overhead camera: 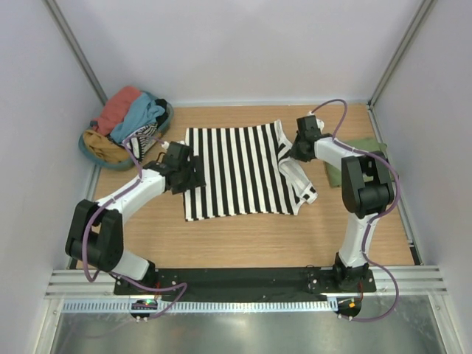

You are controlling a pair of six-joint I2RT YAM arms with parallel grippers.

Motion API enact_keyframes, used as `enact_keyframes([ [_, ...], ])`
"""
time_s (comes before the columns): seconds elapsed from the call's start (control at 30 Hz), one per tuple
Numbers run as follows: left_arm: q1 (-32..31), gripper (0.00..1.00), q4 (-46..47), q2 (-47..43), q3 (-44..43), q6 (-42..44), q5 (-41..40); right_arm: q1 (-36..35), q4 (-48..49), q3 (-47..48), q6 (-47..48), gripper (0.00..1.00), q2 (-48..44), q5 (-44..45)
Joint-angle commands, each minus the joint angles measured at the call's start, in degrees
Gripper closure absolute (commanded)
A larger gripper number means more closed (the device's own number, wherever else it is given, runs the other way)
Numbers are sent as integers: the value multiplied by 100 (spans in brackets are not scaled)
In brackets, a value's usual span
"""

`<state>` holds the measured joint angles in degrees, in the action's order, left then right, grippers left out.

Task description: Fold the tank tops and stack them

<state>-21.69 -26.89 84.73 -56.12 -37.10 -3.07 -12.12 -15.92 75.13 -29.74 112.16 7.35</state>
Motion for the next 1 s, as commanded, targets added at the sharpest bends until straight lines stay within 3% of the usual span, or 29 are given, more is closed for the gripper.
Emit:
enact_keyframes([
  [0.0, -28, 28, 325, -88, 276, -51, 184, 34, 195, 256, -155, 73, -97, 186],
  [0.23, -37, 28, 422, -211, 602, -43, 131, 148, -244, 888, 231, 99, -37, 1109],
  [0.43, -54, 28, 431, -299, 830, -51, 87, 429, -595, 2223, 354, 99, 701, 1058],
  [0.47, -54, 28, 431, -325, 874, -60, 87, 447, -718, 2434, 381, 95, 937, 736],
  [0.5, -54, 28, 431, -378, 892, -69, 96, 456, -954, 2706, 390, 83, 992, 628],
  [0.57, -63, 28, 448, -439, 962, -104, 70, 447, -783, 2378, 328, 69, 853, 356],
  [0.63, -63, 28, 466, -545, 1006, -139, 26, 447, -457, 1928, 188, 65, 642, 223],
  [0.77, -54, 25, 545, -712, 1103, -201, -71, 439, 228, 735, 73, 48, 228, -189],
  [0.97, -54, 24, 589, -966, 1393, -297, -202, 439, 801, -33, -102, 48, -36, -665],
])
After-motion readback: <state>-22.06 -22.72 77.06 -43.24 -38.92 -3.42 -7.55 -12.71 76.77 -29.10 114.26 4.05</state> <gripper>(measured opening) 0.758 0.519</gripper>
